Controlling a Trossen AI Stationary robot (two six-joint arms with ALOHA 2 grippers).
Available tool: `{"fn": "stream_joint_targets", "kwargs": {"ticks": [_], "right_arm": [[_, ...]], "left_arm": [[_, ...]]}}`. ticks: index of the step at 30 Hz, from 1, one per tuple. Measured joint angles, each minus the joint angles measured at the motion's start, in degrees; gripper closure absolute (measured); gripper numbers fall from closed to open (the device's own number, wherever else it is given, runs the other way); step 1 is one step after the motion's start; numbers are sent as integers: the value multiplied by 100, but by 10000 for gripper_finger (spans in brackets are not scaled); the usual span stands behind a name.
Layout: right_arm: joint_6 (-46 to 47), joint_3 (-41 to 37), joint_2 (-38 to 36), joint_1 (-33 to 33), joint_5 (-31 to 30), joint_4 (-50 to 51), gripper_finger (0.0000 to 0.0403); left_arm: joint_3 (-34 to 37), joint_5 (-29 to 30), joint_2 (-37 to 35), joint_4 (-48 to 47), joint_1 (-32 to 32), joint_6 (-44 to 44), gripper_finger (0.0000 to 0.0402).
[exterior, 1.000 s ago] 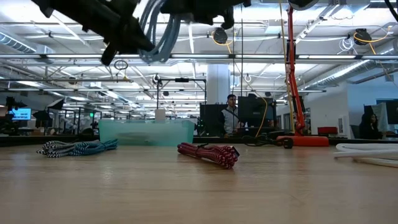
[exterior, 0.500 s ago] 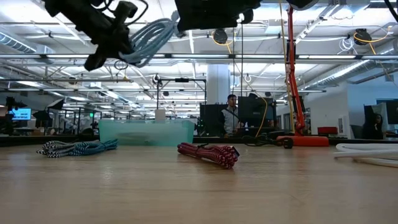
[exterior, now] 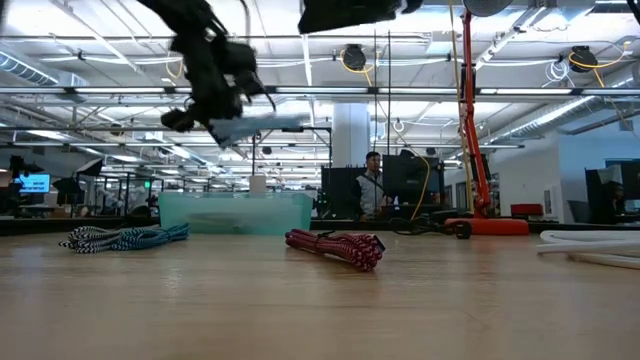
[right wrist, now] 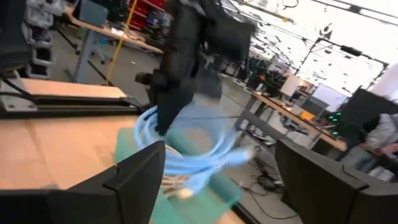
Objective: Pick & Place USB Port
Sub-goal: Put the top blue HDMI cable into the green bin
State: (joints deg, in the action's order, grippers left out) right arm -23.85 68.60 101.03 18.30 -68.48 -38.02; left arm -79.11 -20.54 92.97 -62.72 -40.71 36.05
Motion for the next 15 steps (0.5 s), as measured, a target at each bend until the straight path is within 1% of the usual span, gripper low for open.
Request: {"fn": "stream_joint_targets", "kwargs": {"ticks": [3,5,7,11,15], "right_arm": [[-273,2,-112,150,-406,56,109],[-442,2,-161,249,-680,61,111],[-527,0,-207,327,-812,77,112],[-538,-79,-296,459,-805,50,112],[-539,-127,-363,531,-799,19,115]], "left_arm": [[-747,388,900,-637,-44,-583,390],[-1061,546,1220,-708,-126,-731,390],[-1192,563,1379,-723,-269,-686,390],[-1239,591,1480,-889,-583,-593,390],[-1239,905,1480,-1008,-779,-490,390]]}}
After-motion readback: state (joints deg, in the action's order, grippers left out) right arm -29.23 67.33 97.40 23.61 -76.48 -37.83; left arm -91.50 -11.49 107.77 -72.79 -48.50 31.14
